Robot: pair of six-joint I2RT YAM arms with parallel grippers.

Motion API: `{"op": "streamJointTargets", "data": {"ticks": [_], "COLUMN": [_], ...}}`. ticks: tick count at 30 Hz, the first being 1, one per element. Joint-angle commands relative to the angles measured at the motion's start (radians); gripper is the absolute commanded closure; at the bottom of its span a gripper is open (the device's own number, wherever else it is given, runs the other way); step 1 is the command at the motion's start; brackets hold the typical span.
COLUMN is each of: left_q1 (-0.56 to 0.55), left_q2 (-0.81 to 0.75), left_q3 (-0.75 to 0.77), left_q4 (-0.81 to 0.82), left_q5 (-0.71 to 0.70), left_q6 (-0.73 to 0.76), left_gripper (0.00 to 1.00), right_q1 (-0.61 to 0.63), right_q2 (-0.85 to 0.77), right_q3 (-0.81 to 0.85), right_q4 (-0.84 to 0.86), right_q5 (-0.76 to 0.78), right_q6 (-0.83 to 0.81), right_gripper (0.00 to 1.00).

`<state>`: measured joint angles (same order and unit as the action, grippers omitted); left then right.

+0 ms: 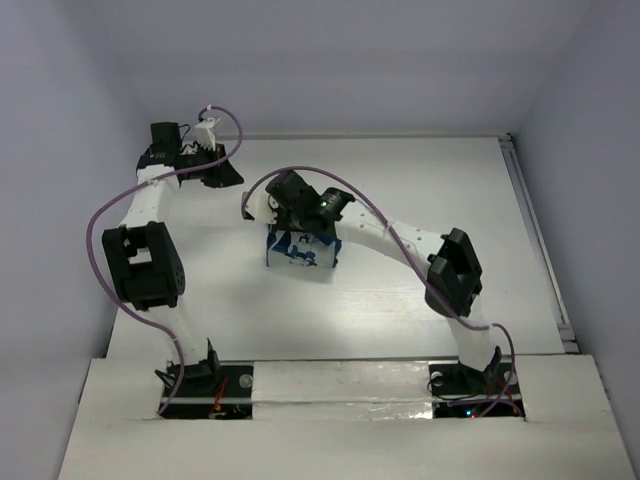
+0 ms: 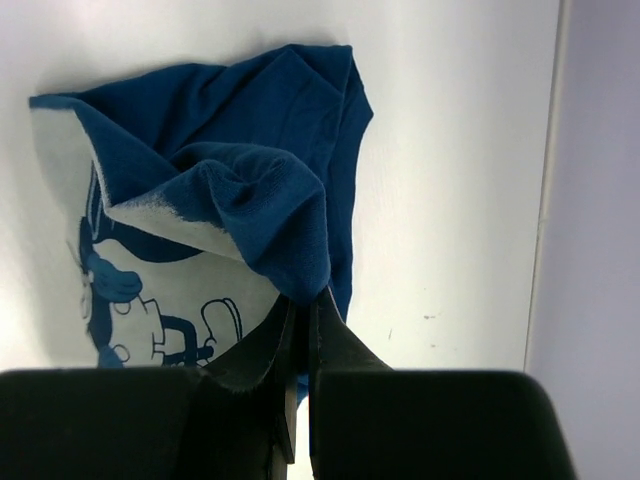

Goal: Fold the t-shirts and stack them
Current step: Fold the long partially folded tshirt into a neat square

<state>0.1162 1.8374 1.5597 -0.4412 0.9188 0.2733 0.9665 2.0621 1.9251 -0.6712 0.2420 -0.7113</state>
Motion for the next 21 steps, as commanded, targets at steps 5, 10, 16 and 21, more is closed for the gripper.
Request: {"op": "streamJointTargets", "data": {"ticks": [5,10,16,21], "left_q1": [0.008,0.008,0.008,0.008], "left_q2": [-0.125,-0.144,-0.145,-0.162], "left_q3": [-0.087,-0.116,-0.124,-0.148], "left_q4": [-0.016,-0.022,-0.03,-0.036], "left_q5": [0.083,0.112,0.121,0.138], "left_q6": [0.032,0.046,0.049,0.064], "left_gripper": [1.0,1.0,1.0,1.0], "right_q1": [-0.057,-0.089,-0.109,-0.129], "right_q2": [0.081,0.153,0.242,0.289], "right_q3": [0.153,0.245,0.363,0.403], "right_q4": [-0.01,-0.021,-0.064,-0.076], "right_q5": [-0.038,-0.03,-0.027,-0.007], "right_q6": [-0.05,-0.077,-0.102,-0.108], "right_gripper": [1.0,1.0,1.0,1.0]}}
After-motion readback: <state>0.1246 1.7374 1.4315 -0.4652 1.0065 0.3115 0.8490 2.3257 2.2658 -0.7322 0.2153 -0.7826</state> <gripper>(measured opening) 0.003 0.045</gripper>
